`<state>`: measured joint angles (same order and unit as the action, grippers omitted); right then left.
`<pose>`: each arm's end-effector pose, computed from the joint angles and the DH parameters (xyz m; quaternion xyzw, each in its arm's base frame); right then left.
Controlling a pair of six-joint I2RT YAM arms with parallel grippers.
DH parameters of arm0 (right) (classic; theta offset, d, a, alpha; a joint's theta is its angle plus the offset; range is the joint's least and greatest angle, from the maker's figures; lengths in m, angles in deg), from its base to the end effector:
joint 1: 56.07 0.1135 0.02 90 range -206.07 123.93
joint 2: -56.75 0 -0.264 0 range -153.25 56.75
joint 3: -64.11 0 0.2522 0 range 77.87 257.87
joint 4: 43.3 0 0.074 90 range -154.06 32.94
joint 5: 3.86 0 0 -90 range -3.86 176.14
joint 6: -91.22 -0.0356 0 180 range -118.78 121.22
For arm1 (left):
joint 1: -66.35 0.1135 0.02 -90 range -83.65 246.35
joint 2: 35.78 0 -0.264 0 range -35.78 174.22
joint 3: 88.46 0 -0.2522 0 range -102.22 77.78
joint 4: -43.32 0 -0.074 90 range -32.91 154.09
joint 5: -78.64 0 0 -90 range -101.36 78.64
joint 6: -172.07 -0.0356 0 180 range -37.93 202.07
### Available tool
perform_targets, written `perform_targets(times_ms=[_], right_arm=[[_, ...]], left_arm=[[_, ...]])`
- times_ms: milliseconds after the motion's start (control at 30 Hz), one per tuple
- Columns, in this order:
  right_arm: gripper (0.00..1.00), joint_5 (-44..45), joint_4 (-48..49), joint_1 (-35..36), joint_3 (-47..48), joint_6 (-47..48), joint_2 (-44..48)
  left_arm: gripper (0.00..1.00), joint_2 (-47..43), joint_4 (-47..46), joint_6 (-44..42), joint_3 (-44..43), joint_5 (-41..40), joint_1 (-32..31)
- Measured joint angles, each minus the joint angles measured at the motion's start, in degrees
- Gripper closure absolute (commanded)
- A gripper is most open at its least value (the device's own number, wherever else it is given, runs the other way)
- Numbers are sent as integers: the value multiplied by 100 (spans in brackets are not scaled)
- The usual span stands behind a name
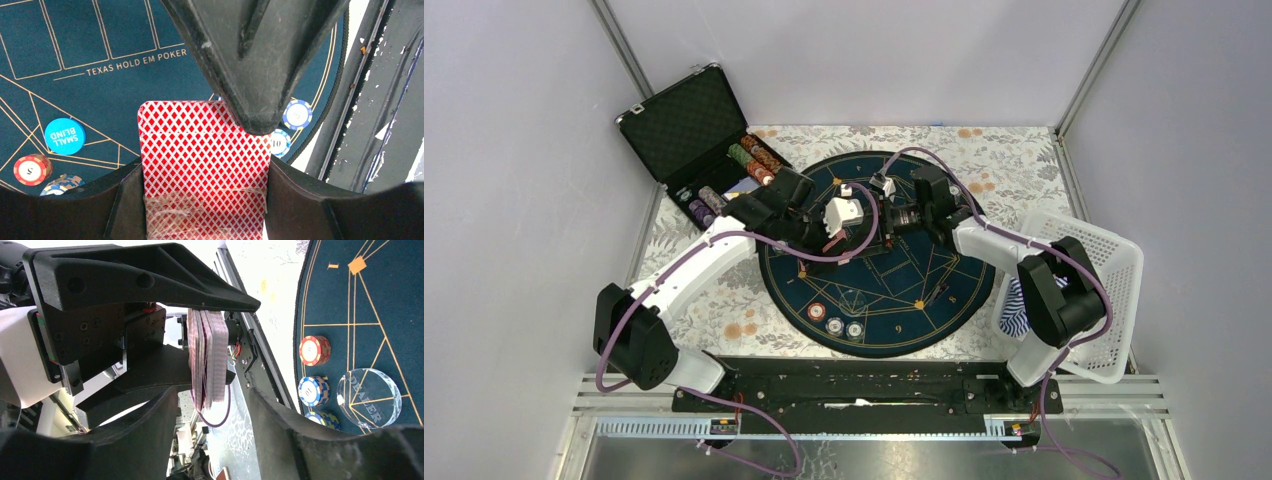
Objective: Distribute texas hold em gaming equipment
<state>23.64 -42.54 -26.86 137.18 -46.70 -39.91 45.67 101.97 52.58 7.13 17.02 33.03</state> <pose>0.3033 0.2057 0.2397 -0.1674 0.7494 0.6327 0.1004 0.2347 -0.1745 0.3006 0.5444 0.7530 -0.2437 0.2780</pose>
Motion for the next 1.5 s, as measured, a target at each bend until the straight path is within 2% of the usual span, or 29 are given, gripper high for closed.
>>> perform_targets(times_ms=[133, 433, 733, 933, 1133, 1233, 1500], right_arm=[[47, 4, 11, 66, 83, -20, -26], [72, 92, -256, 72, 219, 181, -103], [72, 105, -407, -44, 256, 321, -101], [53, 116, -424, -68, 256, 326, -66], [48, 136, -315, -70, 254, 260, 37], [52, 144, -304, -35, 254, 221, 37], [71, 186, -417, 63, 293, 271, -15]], left_arm=[[100, 0, 0, 0, 0, 72, 0], [100, -72, 4, -2, 0, 136, 7], [100, -85, 7, -11, 81, 140, 85], [100, -114, 2, -26, 94, 142, 105], [100, -188, -63, -24, 94, 151, 105], [100, -188, -103, -24, 94, 157, 107], [100, -190, -109, -22, 94, 184, 160]])
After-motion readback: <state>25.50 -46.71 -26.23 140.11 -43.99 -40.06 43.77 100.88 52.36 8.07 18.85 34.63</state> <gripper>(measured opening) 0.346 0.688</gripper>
